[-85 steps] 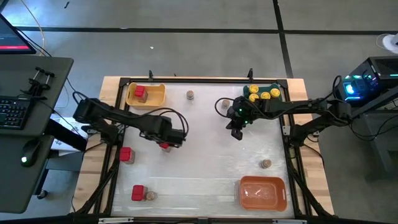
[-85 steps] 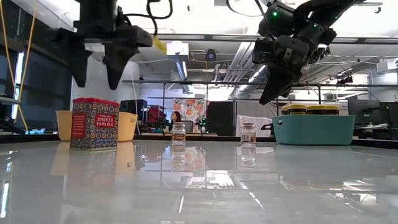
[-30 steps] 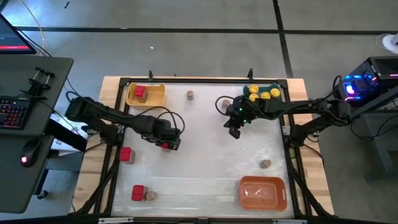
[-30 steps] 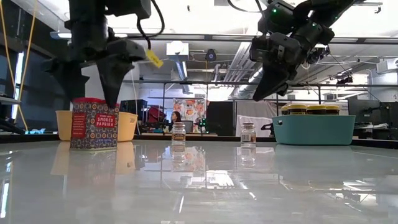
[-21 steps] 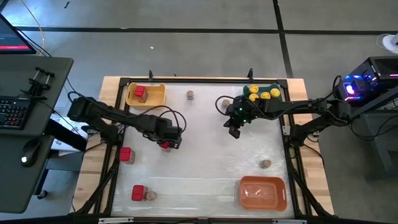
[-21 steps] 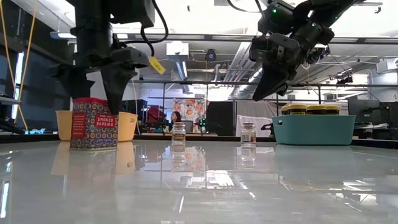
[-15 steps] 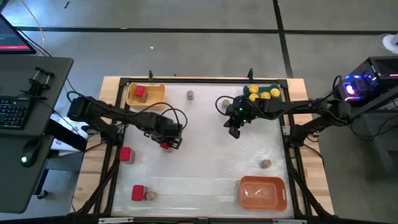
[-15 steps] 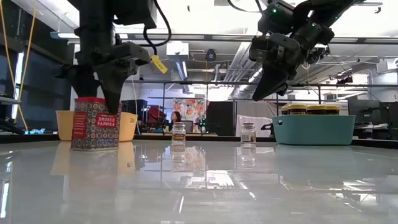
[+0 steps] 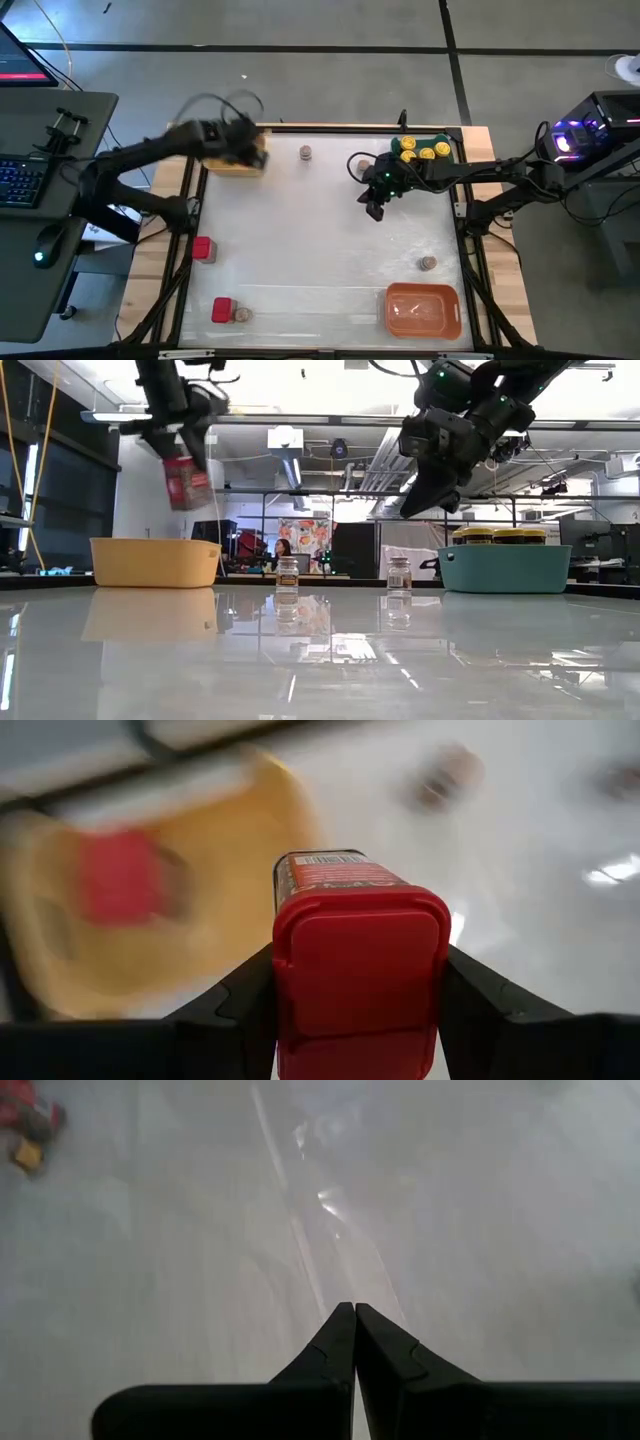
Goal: Sort spices by type
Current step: Put the right red seasoning can into the yellow bin
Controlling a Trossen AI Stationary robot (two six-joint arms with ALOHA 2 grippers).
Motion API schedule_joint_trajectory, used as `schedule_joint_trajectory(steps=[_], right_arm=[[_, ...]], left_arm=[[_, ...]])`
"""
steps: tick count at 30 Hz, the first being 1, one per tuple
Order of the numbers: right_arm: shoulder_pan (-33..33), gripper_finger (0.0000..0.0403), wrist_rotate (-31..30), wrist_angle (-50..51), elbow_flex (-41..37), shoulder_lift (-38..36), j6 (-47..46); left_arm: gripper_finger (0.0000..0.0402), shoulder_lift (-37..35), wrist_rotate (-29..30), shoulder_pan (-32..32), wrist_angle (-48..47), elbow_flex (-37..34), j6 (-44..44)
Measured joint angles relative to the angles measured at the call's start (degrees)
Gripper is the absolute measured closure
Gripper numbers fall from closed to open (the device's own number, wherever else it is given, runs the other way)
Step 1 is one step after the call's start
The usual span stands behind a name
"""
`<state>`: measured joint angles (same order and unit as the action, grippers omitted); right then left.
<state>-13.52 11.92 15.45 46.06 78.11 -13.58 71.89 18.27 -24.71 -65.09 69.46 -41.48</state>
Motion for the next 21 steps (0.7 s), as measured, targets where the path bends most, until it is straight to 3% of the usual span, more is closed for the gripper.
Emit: schedule_joint_trajectory(steps=[4, 8, 13, 21], right_arm=[[0.0, 0.0403, -3.1, -2.6, 0.0, 0.0, -5.9], [-0.4, 0.0403, -6.8, -4.6, 0.0, 0.0, -12.4], [-1.3, 0.0403, -7.5, -4.7, 0.0, 0.0, -19.9], [-1.2, 0.0403, -6.8, -4.6, 0.0, 0.0, -18.3]], left_arm=[[0.0229, 0.9, -5.5, -17.1, 0.8, -0.1, 13.5], [0.0229, 5.1, -12.7, -27.0, 6.5, -0.1, 21.6], [0.0229, 10.2, -14.9, -30.6, 9.7, -0.1, 25.6], [0.0229, 15.2, -13.9, -30.8, 7.6, -0.1, 23.5]])
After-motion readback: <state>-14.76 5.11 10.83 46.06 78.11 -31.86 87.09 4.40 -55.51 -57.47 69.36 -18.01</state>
